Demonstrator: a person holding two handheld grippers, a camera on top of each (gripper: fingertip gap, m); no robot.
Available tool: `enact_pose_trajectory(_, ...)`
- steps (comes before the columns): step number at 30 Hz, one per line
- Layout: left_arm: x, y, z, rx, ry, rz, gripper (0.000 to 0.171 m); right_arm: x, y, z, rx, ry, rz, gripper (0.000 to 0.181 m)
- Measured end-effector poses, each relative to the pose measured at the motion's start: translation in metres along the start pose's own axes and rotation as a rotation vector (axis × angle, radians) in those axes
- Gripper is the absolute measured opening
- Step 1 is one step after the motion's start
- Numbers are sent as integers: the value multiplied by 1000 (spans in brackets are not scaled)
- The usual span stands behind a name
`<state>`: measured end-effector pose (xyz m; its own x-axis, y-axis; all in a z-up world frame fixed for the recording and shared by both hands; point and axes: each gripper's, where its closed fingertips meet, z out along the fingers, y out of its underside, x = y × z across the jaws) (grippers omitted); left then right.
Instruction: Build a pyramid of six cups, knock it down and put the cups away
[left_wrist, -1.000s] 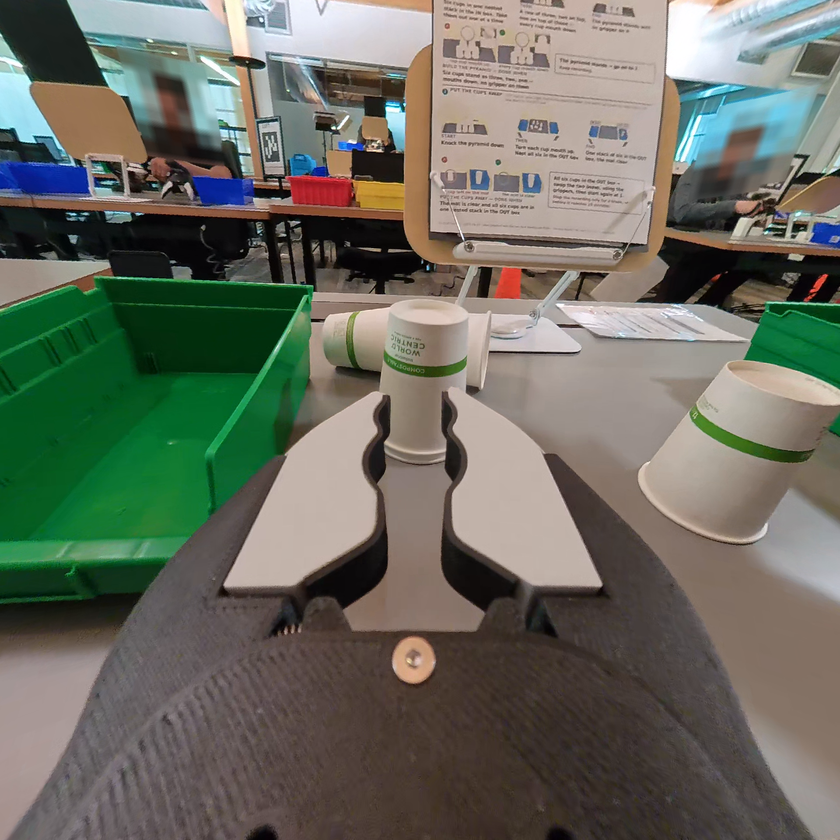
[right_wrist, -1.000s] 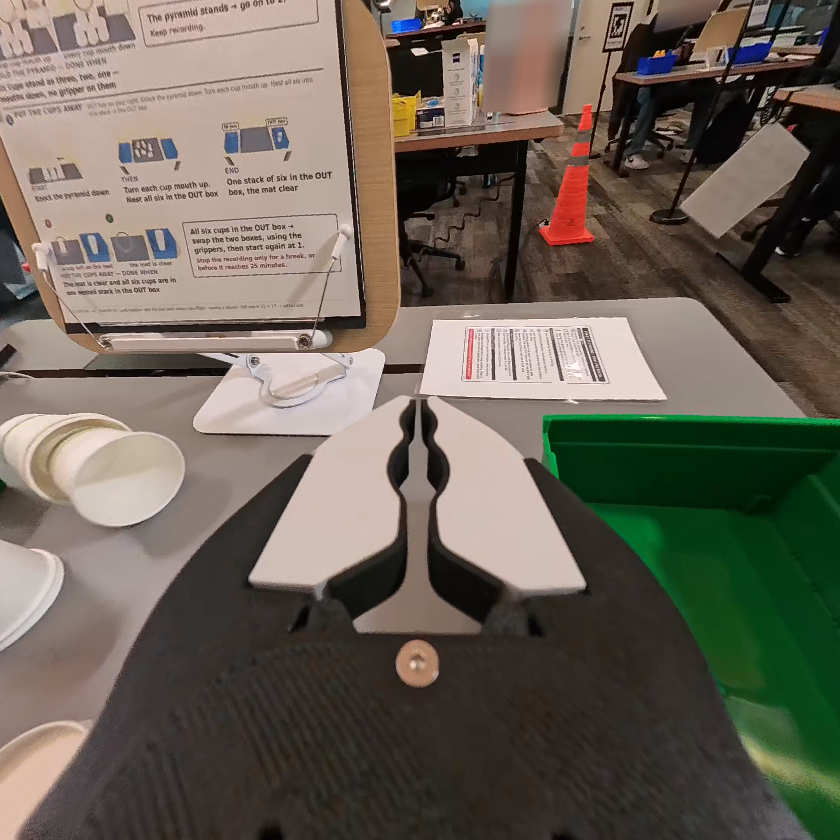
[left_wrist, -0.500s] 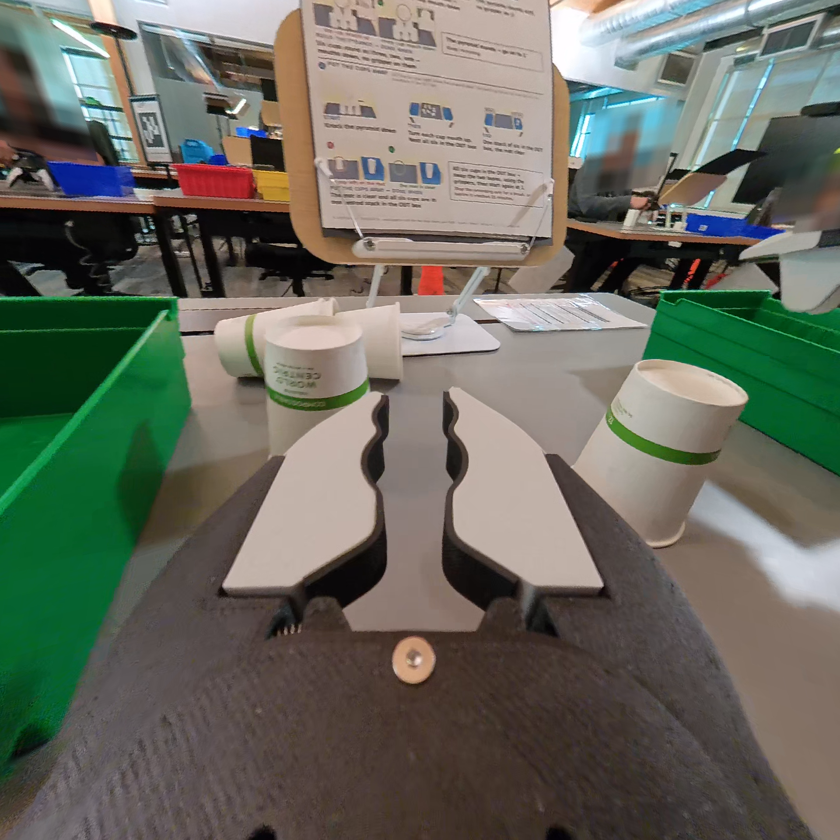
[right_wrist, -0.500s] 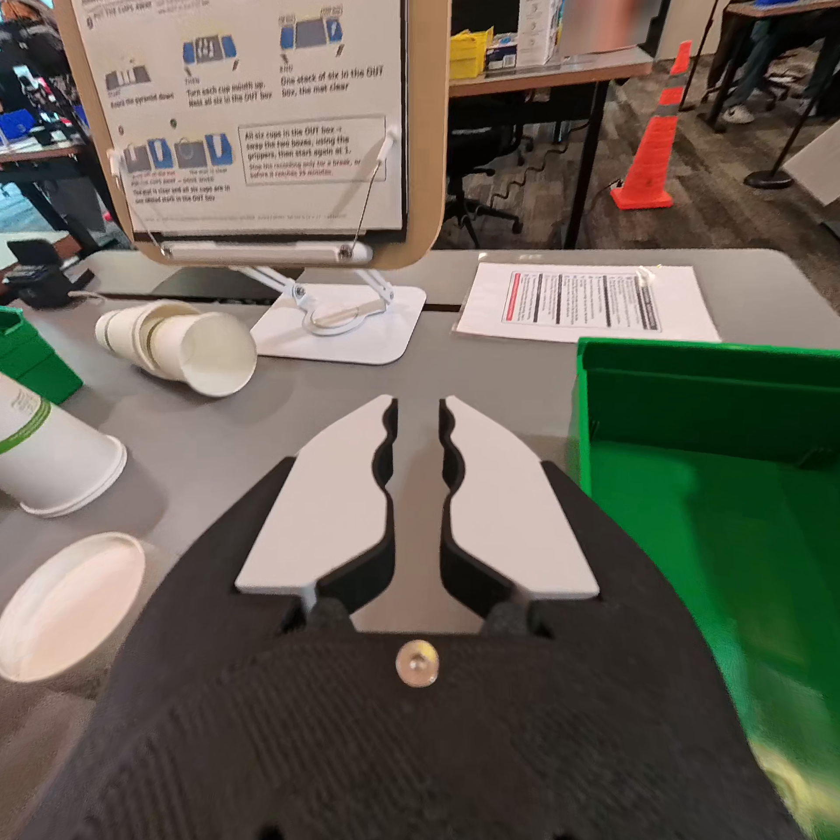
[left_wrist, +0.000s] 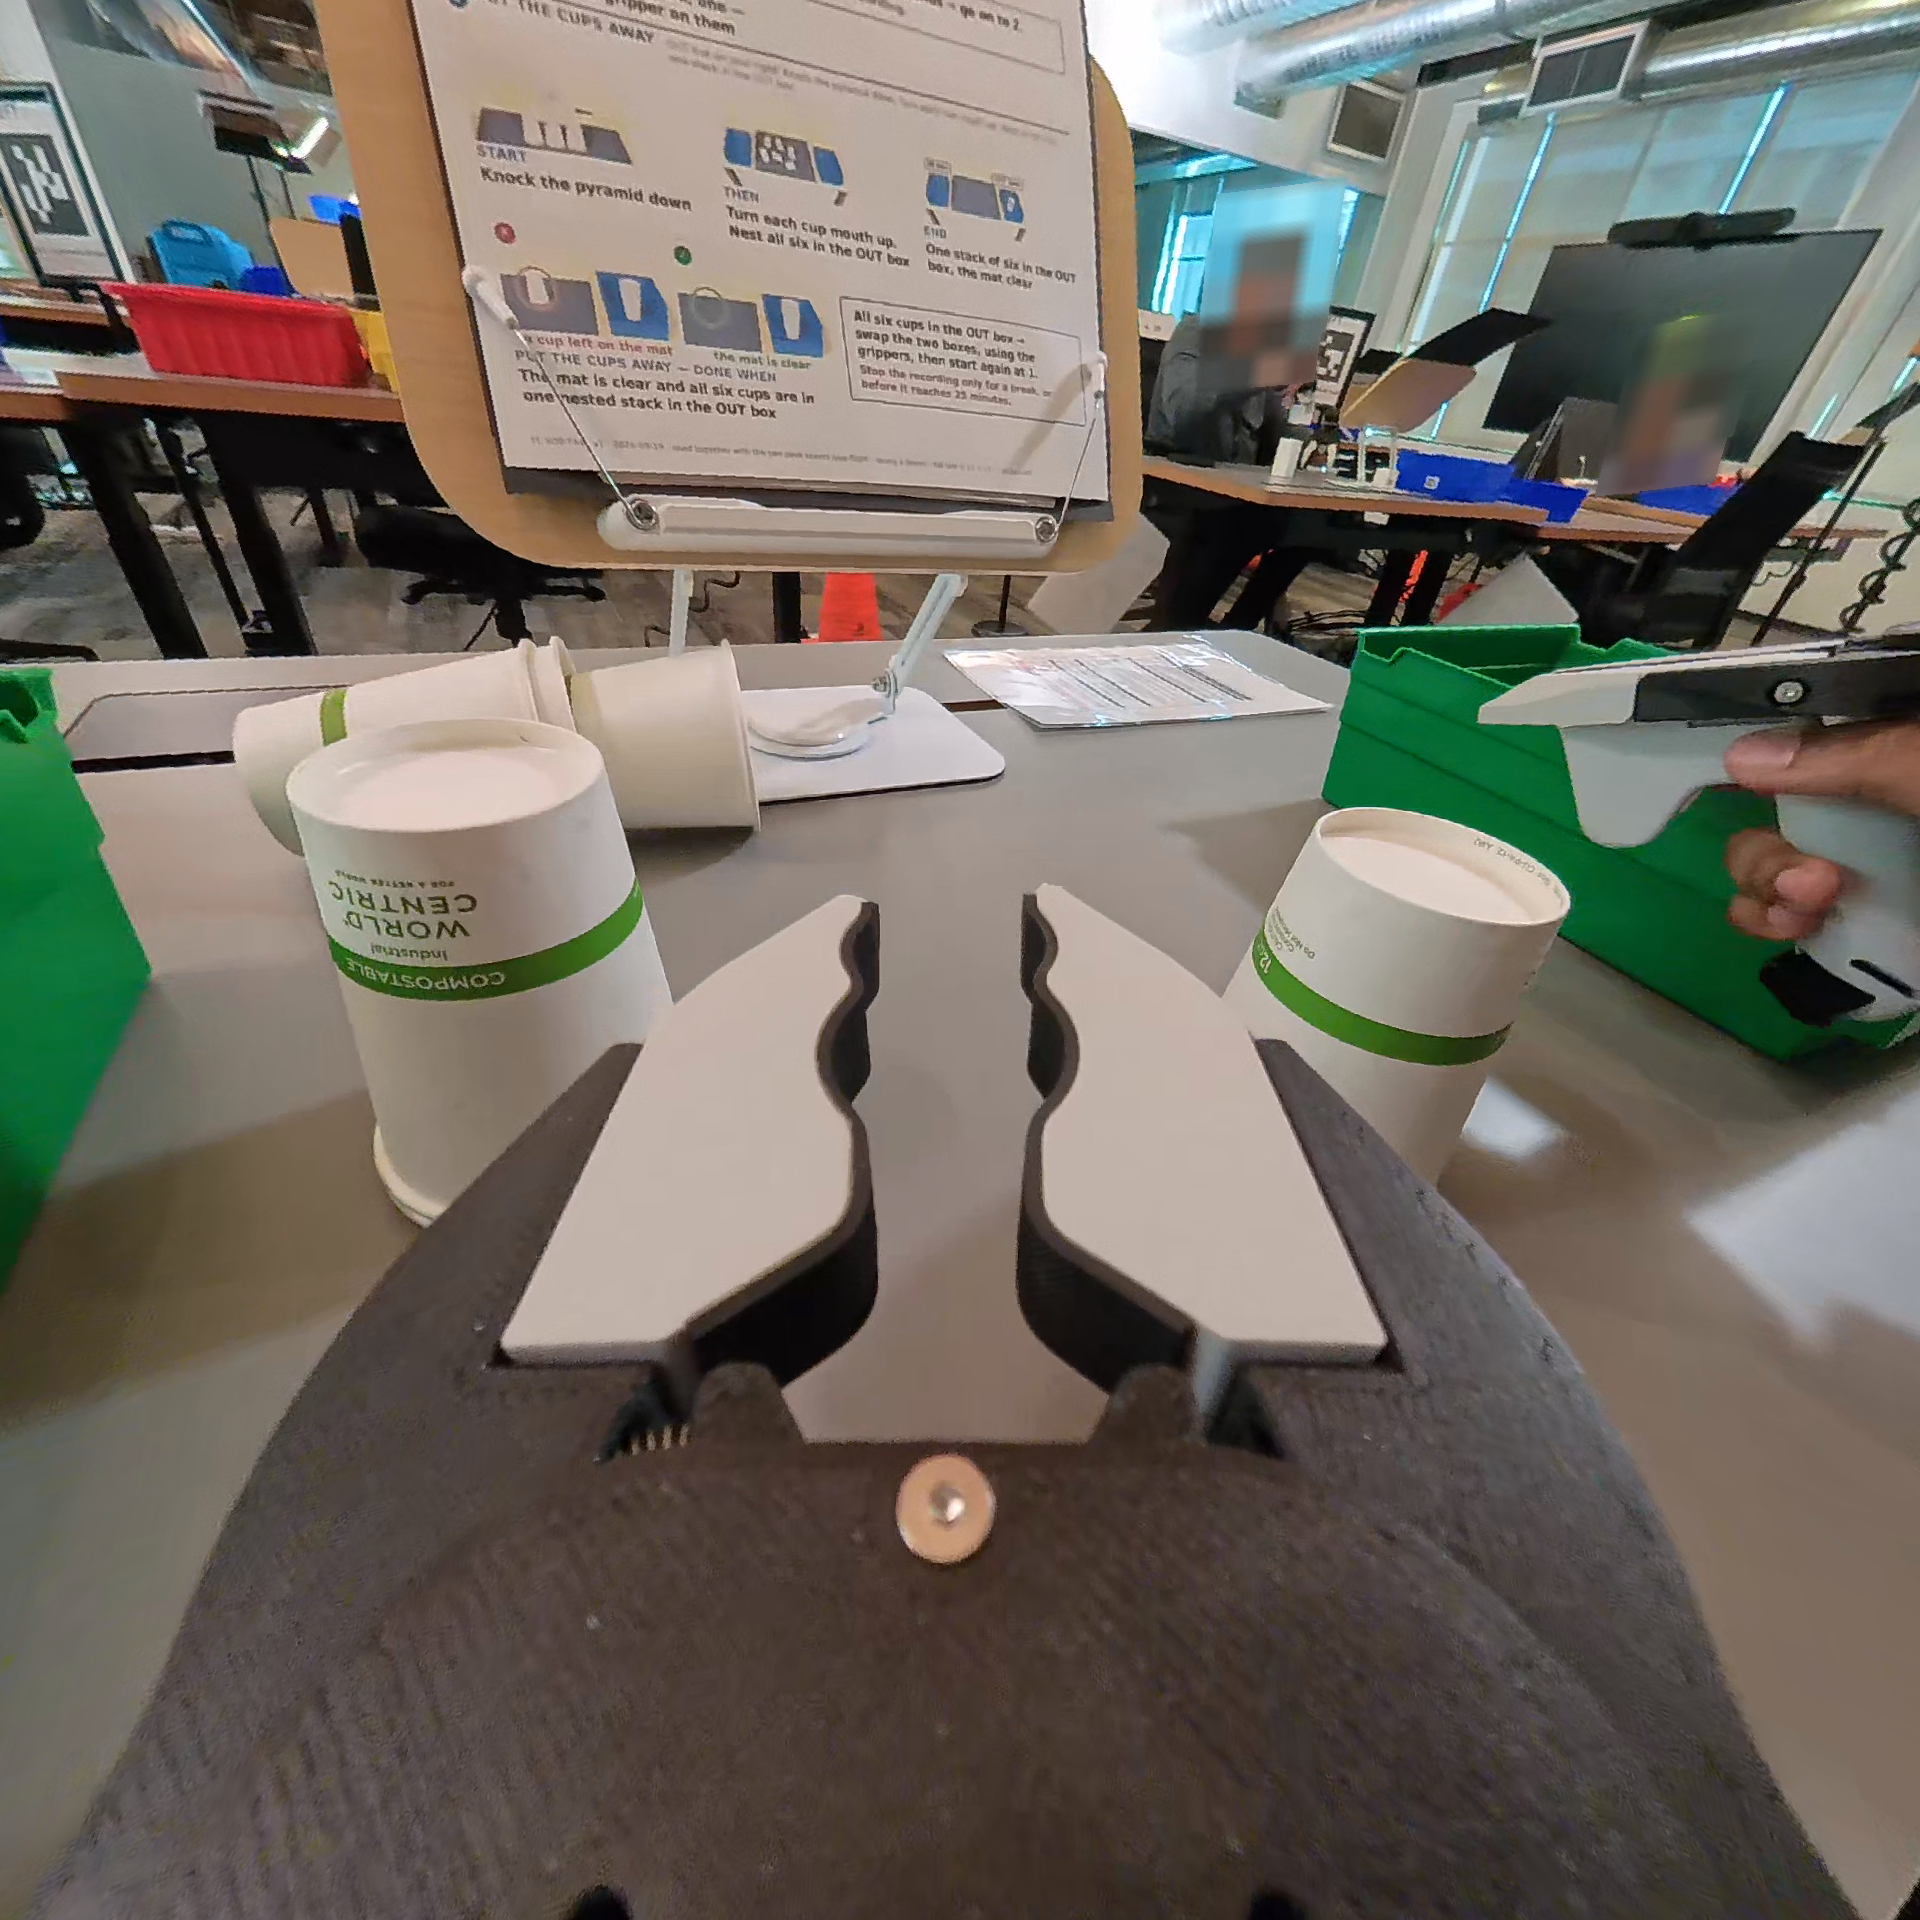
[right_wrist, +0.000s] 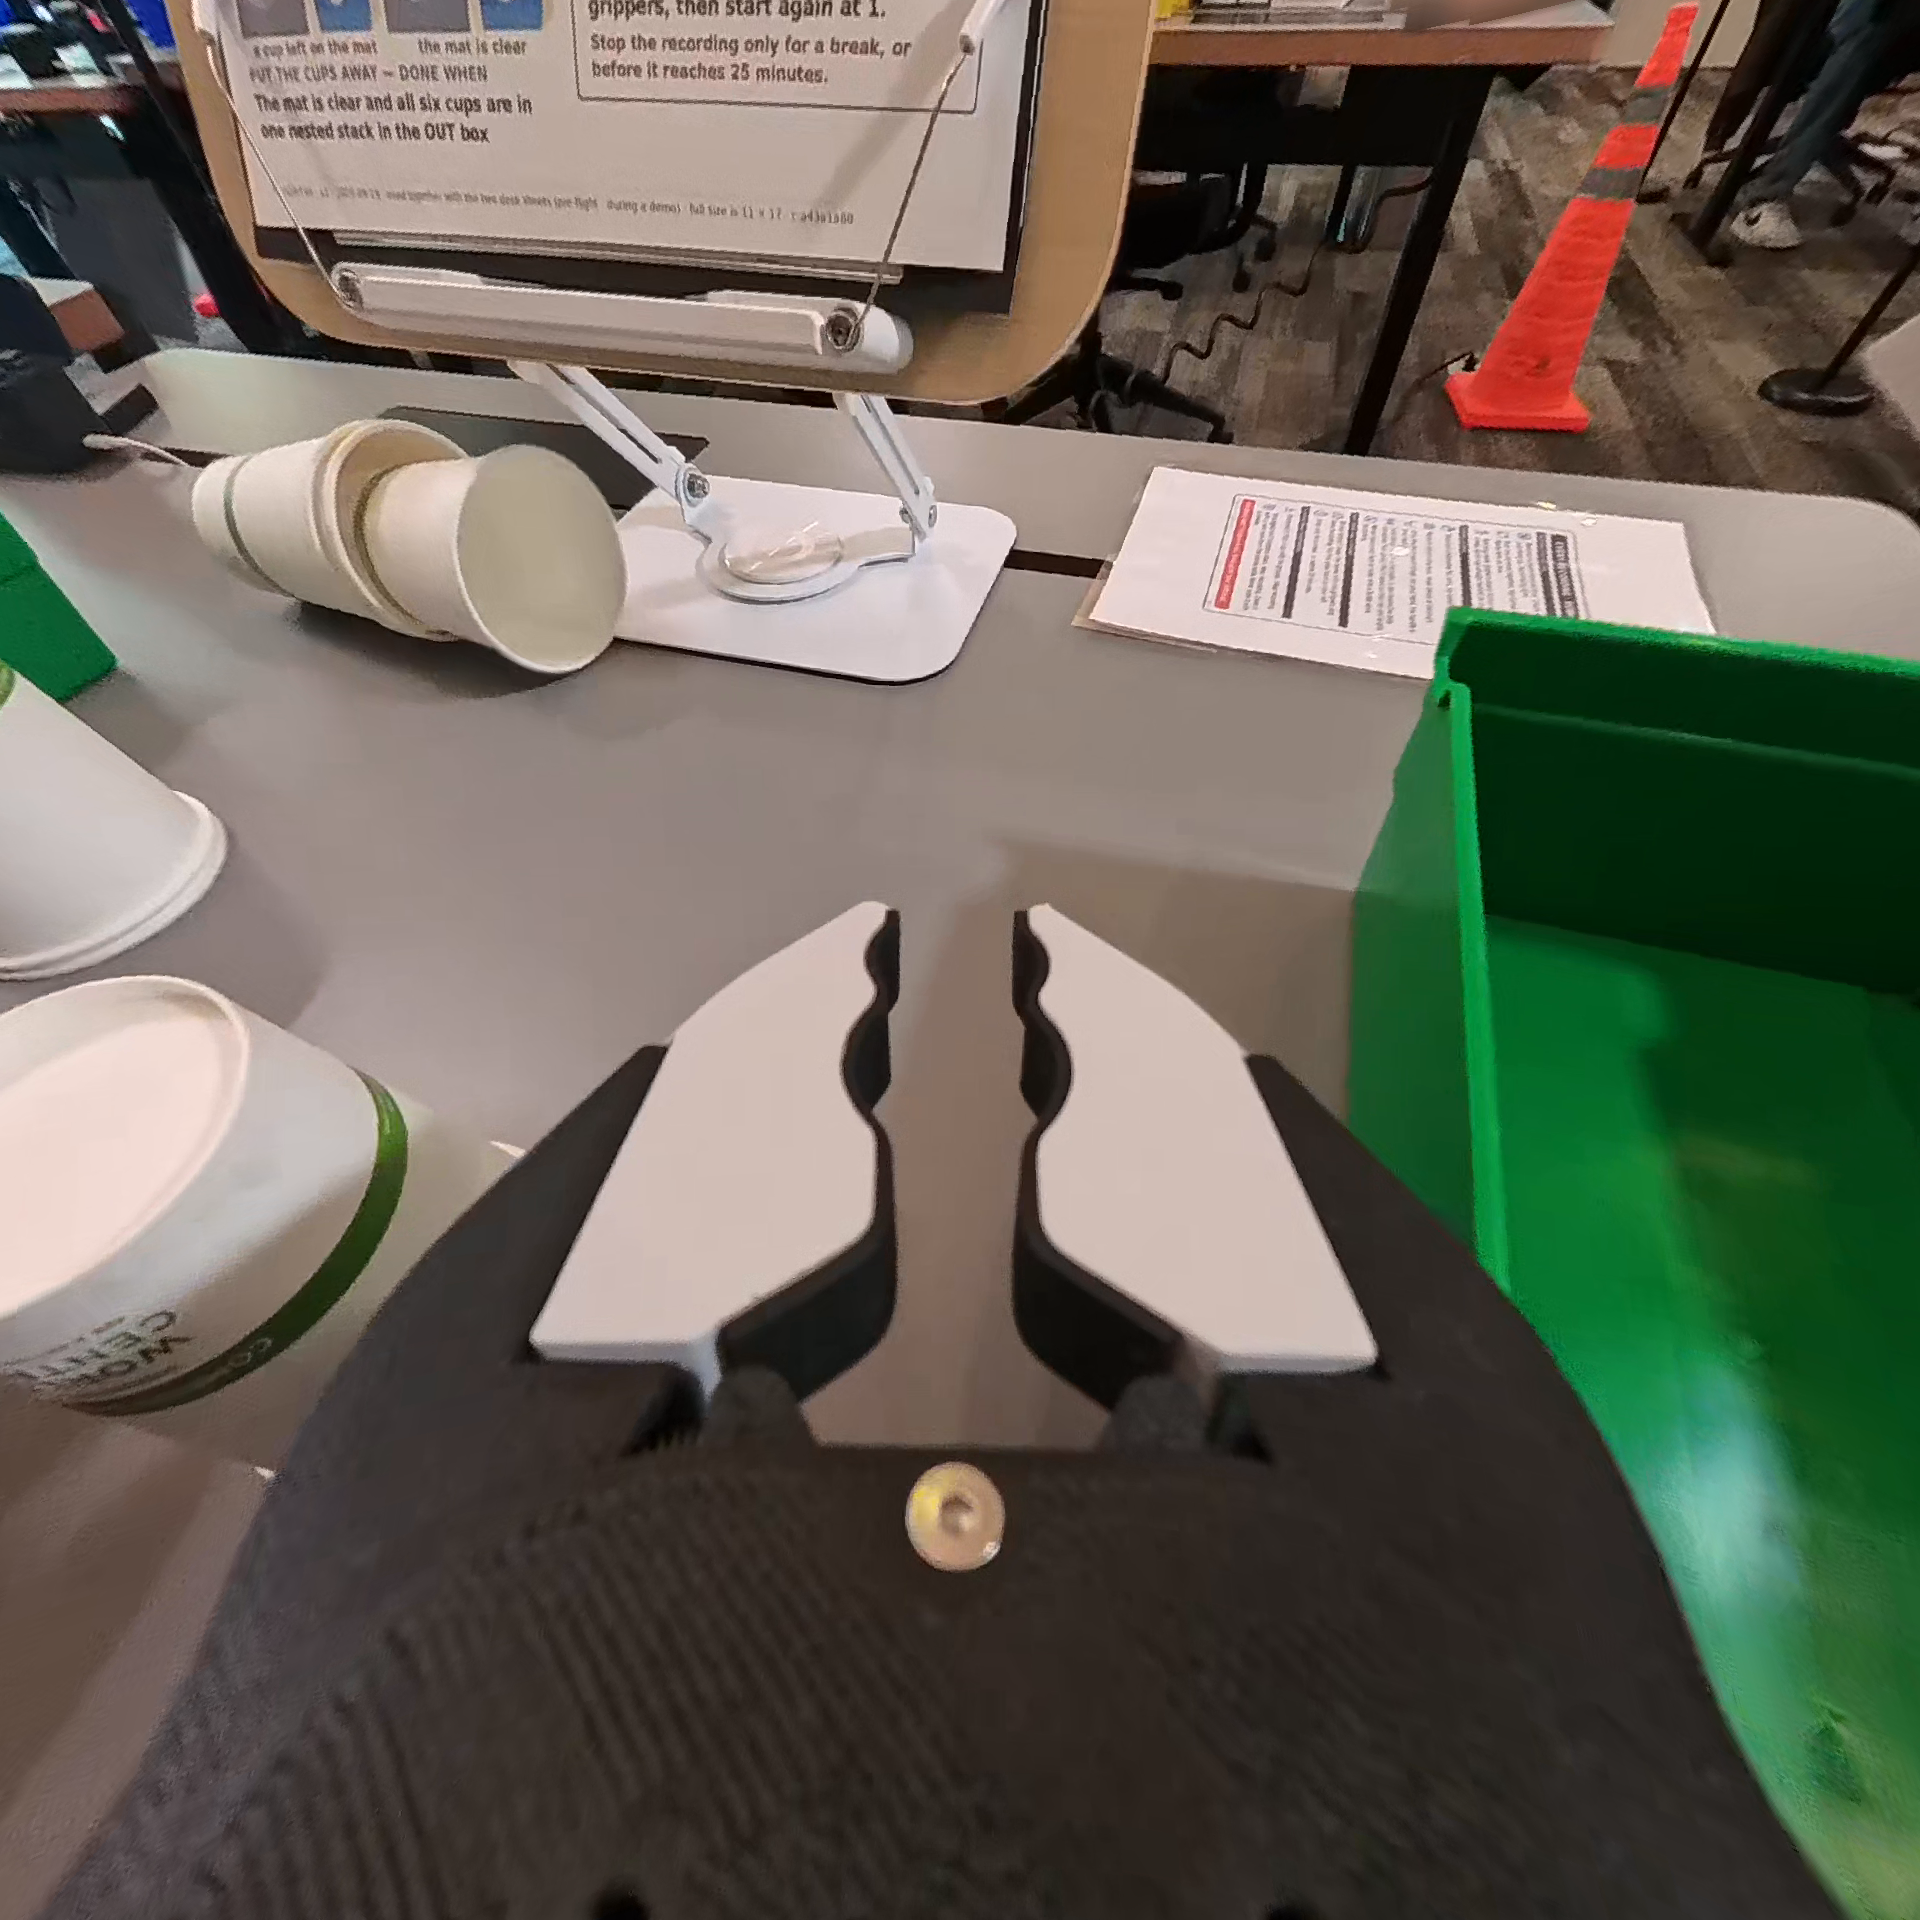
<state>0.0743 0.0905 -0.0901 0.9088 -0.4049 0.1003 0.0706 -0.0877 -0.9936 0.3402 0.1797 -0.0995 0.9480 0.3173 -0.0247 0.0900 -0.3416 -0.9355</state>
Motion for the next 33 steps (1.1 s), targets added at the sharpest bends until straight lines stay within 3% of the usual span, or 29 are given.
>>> enact_pose_trajectory(8, -6, 2, -5, -10, -16, -14, 28, 0, 4, 8, -3, -61, 117, 21)
enact_pose_trajectory(24, -15, 4, -15, -20, -50, -17, 30, -13, 4, 16, -5, -106, 98, 24)
enact_pose_trajectory(33, -15, 8, -14, -40, -42, -29, 31, -72, -7, -23, 133, -381, 46, 60)
